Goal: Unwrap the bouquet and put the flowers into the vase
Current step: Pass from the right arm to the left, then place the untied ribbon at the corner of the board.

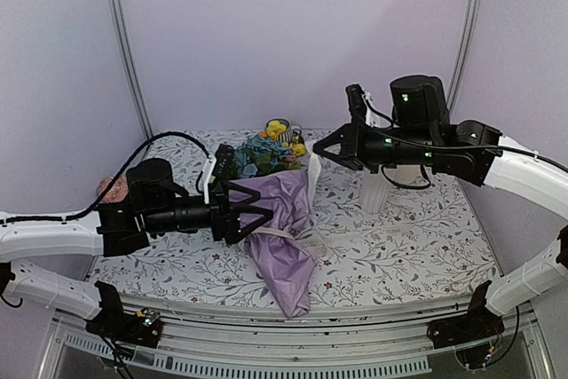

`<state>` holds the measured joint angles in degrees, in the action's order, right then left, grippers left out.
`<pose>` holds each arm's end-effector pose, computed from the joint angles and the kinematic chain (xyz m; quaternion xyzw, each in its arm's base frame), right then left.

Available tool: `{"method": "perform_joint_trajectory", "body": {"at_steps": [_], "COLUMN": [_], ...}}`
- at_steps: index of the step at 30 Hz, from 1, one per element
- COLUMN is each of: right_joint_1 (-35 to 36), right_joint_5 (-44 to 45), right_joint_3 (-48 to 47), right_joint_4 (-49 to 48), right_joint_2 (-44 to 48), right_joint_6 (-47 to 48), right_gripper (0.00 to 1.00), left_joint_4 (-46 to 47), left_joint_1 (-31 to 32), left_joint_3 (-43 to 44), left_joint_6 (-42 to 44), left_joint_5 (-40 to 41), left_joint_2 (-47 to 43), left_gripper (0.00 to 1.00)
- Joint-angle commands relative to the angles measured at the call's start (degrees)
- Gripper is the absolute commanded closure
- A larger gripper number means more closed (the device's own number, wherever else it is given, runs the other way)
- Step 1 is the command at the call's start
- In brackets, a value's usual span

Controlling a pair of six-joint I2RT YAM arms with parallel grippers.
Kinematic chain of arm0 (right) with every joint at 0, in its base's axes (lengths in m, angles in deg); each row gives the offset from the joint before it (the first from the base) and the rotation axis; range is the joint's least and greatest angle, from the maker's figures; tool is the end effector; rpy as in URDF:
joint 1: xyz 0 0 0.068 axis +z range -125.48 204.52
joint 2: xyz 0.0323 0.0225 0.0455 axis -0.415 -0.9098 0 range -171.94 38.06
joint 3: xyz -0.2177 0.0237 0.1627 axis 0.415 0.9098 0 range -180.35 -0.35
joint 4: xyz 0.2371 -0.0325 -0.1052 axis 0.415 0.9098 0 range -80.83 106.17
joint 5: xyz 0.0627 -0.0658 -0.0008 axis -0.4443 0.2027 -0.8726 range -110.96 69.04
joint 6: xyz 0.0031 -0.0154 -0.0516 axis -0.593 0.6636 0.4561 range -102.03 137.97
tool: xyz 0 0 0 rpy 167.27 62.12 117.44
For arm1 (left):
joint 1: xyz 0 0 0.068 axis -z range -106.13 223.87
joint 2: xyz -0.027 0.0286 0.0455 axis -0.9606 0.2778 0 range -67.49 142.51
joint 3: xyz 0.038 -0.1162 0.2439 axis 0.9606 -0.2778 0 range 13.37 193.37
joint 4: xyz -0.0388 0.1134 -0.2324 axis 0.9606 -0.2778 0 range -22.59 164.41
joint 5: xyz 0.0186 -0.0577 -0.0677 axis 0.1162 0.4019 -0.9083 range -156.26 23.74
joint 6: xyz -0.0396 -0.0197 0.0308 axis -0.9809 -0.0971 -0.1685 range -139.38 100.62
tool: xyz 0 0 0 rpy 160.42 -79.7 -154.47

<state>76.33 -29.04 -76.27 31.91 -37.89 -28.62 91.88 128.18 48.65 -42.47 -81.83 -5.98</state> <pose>0.1825 0.2402 0.3871 -0.0768 0.8281 0.4564 0.3164 0.1365 -0.2065 0.2745 0.2873 0.7006 -0.4836 0.4391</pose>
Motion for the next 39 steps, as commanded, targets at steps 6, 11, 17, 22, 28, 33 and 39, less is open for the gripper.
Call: {"method": "perform_joint_trajectory", "body": {"at_steps": [6, 11, 17, 22, 28, 33, 39], "right_joint_1": [5.7, 6.3, 6.3, 6.3, 6.3, 6.2, 6.1], "right_joint_5": [-4.2, -5.0, -4.5, 3.8, 18.7, 23.5, 25.7], "right_joint_3": [-1.5, -1.1, 0.9, 5.8, 18.4, 24.5, 26.1], "right_joint_4": [-16.8, -18.0, -19.6, -20.3, -22.3, -22.0, -21.2], "right_joint_2": [-1.8, -1.4, 0.4, 5.9, 17.3, 22.0, 19.7], "right_joint_6": [10.2, 11.2, 11.2, 14.3, 18.4, 20.4, 20.8], "right_gripper": [0.98, 0.98, 0.98, 0.58, 0.15, 0.15, 0.15], "left_joint_4": [3.8, 6.1, 7.1, 3.9, -12.5, -30.6, -43.8], "left_joint_1": [3.3, 3.4, 3.4, 3.3, -2.4, -14.4, -29.3], "left_joint_3": [9.3, 11.8, 14.4, 14.4, 14.6, 16.6, 18.2], "left_joint_6": [6.4, 6.4, 6.3, 6.0, 1.2, -3.3, -7.1], "left_joint_5": [2.0, 1.8, -1.5, 4.9, 14.6, 24.2, 37.4], "left_joint_2": [8.9, 12.1, 16.3, 15.4, 6.7, -5.4, -15.4], "left_gripper": [0.15, 0.19, 0.56, 1.0, 1.0, 1.0, 1.0]}}
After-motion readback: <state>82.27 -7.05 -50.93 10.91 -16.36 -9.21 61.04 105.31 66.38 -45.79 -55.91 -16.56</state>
